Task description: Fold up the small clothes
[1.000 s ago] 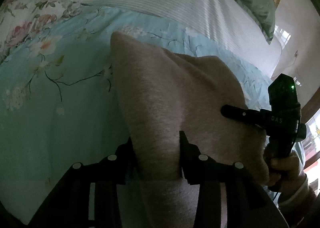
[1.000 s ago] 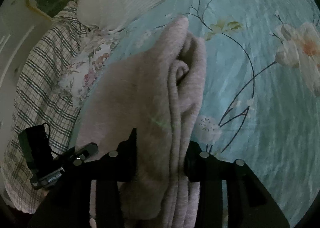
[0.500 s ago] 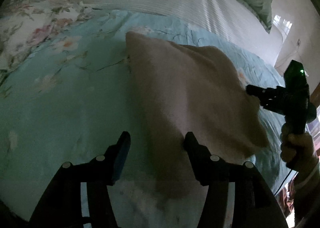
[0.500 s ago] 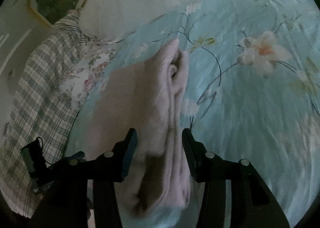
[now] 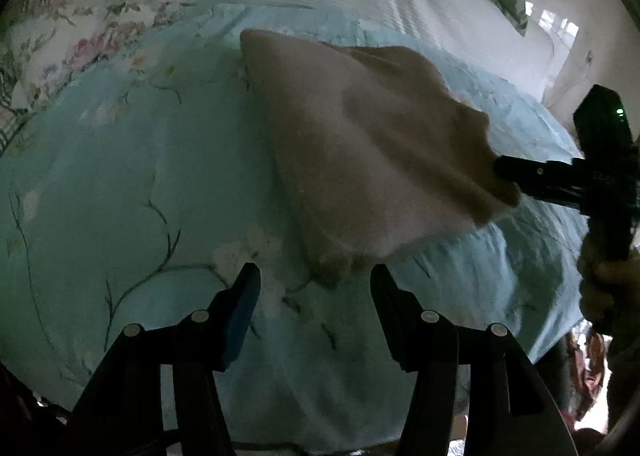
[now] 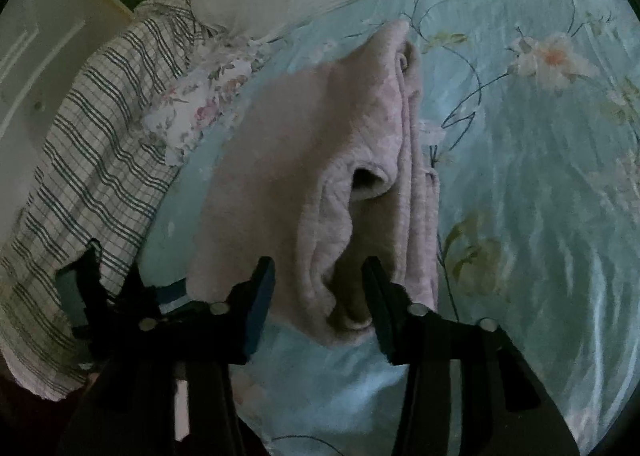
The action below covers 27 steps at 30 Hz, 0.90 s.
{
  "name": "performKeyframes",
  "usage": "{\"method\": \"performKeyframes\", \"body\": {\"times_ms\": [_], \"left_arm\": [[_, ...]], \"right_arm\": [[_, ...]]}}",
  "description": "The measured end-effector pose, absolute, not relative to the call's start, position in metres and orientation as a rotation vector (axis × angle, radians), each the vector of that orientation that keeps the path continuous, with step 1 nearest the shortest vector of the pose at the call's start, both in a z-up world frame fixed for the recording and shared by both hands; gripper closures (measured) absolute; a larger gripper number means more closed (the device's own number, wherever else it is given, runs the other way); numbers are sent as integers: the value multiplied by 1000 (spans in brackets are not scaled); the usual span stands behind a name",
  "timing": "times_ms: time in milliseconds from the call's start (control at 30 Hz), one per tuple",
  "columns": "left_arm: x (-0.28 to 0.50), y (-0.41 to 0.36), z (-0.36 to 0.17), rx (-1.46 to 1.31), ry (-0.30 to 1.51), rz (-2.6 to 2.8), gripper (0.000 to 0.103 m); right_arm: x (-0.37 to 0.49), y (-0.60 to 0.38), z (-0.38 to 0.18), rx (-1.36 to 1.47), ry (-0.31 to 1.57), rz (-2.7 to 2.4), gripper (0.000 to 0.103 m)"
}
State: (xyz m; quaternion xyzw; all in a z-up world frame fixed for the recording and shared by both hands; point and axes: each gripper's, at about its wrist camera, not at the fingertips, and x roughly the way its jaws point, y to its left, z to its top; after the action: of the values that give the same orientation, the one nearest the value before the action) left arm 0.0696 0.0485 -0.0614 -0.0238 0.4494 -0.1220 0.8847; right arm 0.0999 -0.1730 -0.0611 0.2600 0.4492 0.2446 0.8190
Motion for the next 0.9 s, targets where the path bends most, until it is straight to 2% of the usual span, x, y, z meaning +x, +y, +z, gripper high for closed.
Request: {"method": "performKeyframes", "body": {"times_ms": [33,100,167,267,467,600,767,900], "left_arm": [[73,47,-62,-38,931,-234,45],[80,42,-66,-2,937,-180,49],[82,42,-67,6,949,-145,63],[76,42,-68,-8,949,-144,71],[74,40,-71,9,971,-163,71],[67,54,-58,0,987,-208,69],[59,69,-16,-54,873,-311,67],[81,55,-10,-76,848,-381,67]], "right_arm": [[101,-173,-60,559,960,522,95],[98,-177,-49,567,914,515,95],[92,-185,-39,555,872,502,95],[92,-191,-52,480,937,413,95],[91,-200,-88,574,1020,372,95],[83,-211,-57,595,958,356,92],[100,-203,-17,608,841,417,92],[152,-177,-28,551,880,393,92]]}}
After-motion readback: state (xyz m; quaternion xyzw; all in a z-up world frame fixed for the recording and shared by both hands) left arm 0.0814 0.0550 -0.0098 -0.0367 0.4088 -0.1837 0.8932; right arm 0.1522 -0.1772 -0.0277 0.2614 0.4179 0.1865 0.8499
